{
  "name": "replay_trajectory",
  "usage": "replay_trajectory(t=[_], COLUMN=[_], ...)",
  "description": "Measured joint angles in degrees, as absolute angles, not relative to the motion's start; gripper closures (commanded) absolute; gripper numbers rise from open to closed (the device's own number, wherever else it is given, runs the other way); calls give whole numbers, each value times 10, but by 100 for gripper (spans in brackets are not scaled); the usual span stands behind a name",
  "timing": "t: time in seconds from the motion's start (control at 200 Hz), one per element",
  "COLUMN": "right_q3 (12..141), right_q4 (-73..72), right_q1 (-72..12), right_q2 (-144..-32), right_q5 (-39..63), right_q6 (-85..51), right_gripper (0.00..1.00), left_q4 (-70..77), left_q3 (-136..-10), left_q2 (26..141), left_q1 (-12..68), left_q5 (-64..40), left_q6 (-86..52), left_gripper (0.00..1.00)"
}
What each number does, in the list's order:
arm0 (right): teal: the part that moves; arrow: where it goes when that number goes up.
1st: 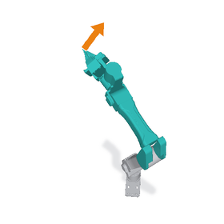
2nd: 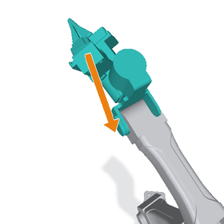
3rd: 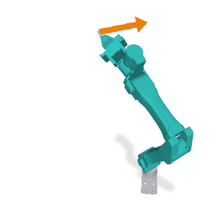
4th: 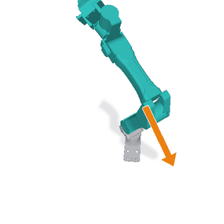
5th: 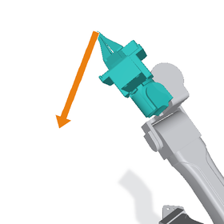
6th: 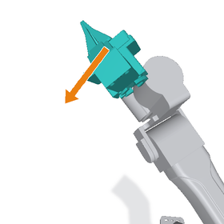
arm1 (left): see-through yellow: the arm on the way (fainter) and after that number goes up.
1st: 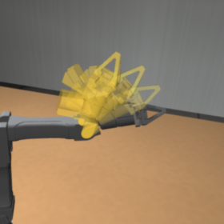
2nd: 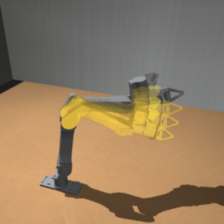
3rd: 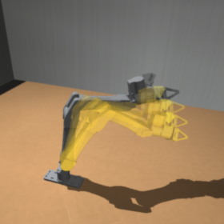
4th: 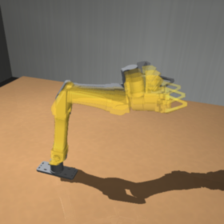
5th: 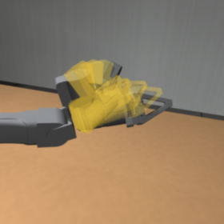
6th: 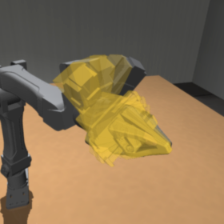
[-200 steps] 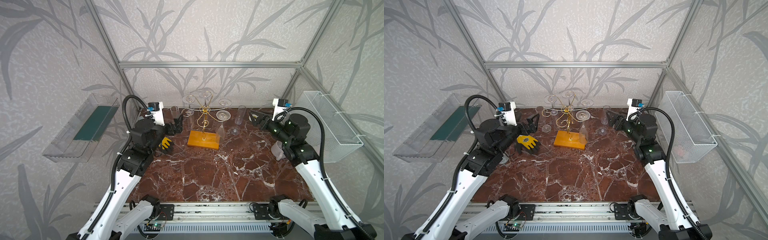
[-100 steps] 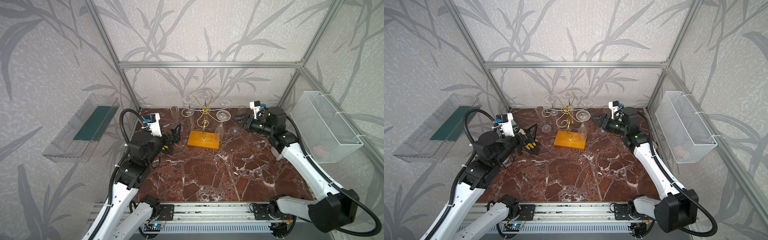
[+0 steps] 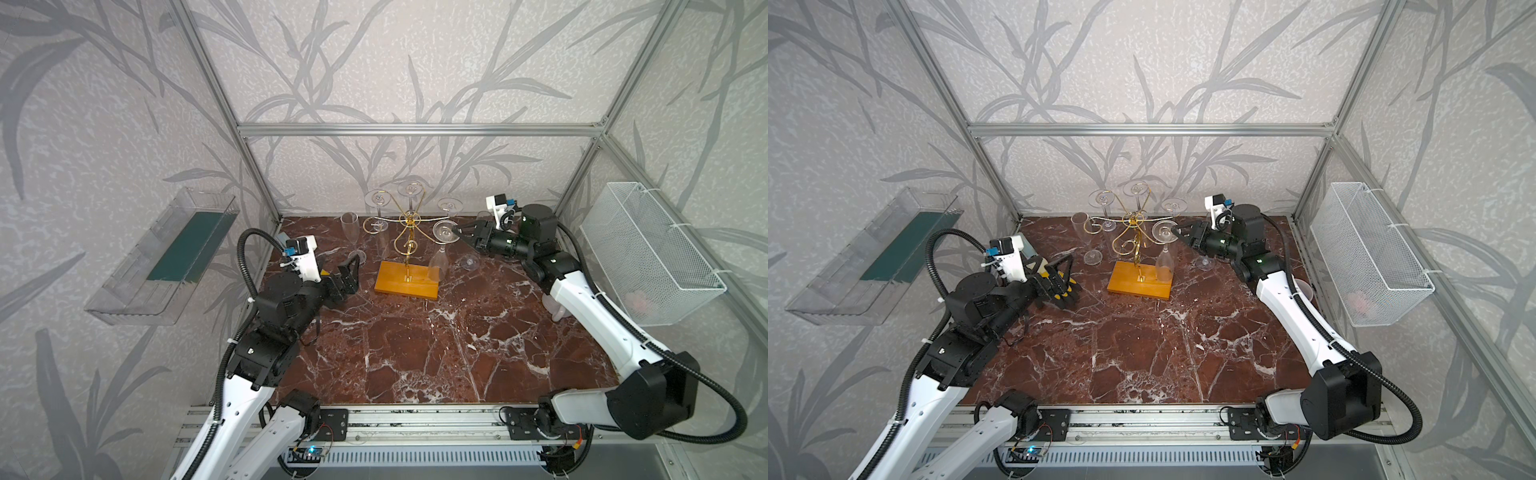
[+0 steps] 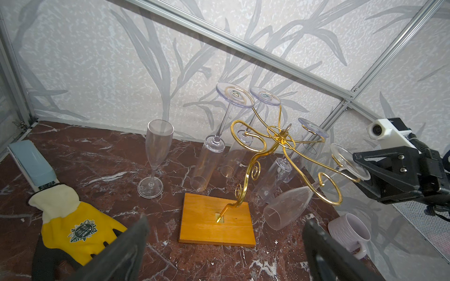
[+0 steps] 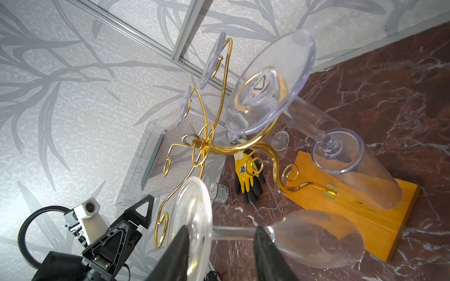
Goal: Take the wine glass off the wine glass rack
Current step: Pick up the wine glass from the wine glass rack.
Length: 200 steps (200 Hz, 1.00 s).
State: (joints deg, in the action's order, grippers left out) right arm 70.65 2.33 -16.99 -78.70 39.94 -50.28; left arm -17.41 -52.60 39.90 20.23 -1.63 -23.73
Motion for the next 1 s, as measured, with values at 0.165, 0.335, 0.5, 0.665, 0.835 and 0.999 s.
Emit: replay_trajectory(t=[0.165, 0.335, 0.5, 0.665, 0.835, 0.999], right_q3=[708, 709, 709, 712, 712, 712], right_q4=[14, 11, 7, 2, -1, -10], right_q1=[-170, -170, -170, -172, -172, -172], right_q2=[-790, -790, -790, -790, -790, -790], right_q5=[400, 399, 399, 399, 400, 401], right_q6=[-511, -514, -520, -528, -535, -547], right_gripper=[70, 75, 80, 88, 94, 100], left_q4=[-176, -178, -179, -180, -181, -187], left_q3=[-520, -519, -519, -519, -519, -519], left_q2=[398, 397, 393, 392, 392, 392], left_q1=[202, 202, 202, 202, 202, 202], left_q5=[-16, -16, -15, -15, -14, -14], left_q6=[-242, -242, -242, -242, -242, -242], left_gripper=[1, 1, 1, 1, 1, 1])
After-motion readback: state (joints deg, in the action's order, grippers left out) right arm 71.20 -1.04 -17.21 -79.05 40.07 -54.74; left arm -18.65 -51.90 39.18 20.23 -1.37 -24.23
